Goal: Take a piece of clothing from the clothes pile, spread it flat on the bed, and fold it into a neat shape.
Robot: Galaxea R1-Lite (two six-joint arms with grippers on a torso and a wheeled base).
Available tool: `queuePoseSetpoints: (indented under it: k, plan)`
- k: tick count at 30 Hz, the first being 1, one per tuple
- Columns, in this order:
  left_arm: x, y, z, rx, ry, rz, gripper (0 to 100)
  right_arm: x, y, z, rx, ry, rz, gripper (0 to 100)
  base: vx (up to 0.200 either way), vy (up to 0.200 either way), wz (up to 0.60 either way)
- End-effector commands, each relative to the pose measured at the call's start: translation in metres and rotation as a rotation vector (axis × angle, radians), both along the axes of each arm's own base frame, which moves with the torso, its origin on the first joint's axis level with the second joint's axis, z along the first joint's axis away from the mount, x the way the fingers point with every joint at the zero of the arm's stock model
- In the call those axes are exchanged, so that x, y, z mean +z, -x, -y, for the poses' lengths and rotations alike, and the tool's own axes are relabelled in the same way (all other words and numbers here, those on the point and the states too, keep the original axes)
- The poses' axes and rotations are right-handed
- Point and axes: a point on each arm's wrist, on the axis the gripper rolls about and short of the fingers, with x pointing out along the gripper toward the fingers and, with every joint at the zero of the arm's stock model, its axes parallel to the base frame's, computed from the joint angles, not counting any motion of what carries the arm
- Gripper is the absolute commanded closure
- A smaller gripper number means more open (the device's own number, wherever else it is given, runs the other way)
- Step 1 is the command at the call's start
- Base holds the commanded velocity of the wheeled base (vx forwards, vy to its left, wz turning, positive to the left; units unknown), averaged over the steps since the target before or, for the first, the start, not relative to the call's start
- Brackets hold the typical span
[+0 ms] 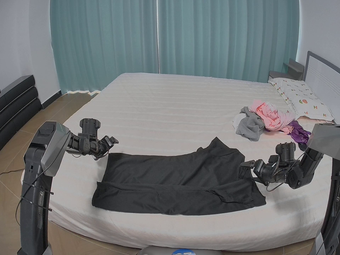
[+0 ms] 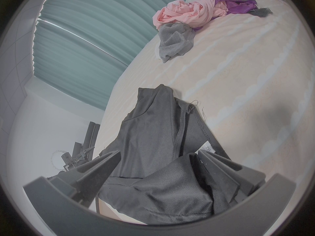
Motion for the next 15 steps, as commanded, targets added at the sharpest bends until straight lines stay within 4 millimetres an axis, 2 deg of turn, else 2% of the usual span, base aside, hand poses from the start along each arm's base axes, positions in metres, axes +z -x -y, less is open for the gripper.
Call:
queuePoseSetpoints:
  k: [1, 12, 13, 15]
  plan:
    - [-0.0172, -0.0056, -0.0001, -0.005, 0.012, -0.014, 0, -0.0019, 0.0012, -0.0040, 0.012, 0.001, -0.007, 0, 0.000, 0.000, 0.00]
    - [-0.0219, -0.0067, 0.0047, -0.013, 0.009, -0.013, 0, -0.0011, 0.0008, -0.0040, 0.012, 0.003, -0.003, 0, 0.000, 0.000, 0.00]
    - [-0.0219, -0.0067, 0.0047, -0.013, 0.009, -0.013, 100, -0.0011, 0.0008, -0.0040, 0.011, 0.005, -0.002, 0, 0.000, 0.000, 0.00]
    - [-0.0217, -0.0070, 0.0045, -0.007, 0.004, -0.009, 100, 0.0002, 0.0004, -0.0045, 0.013, 0.007, 0.003, 0, 0.000, 0.000, 0.00]
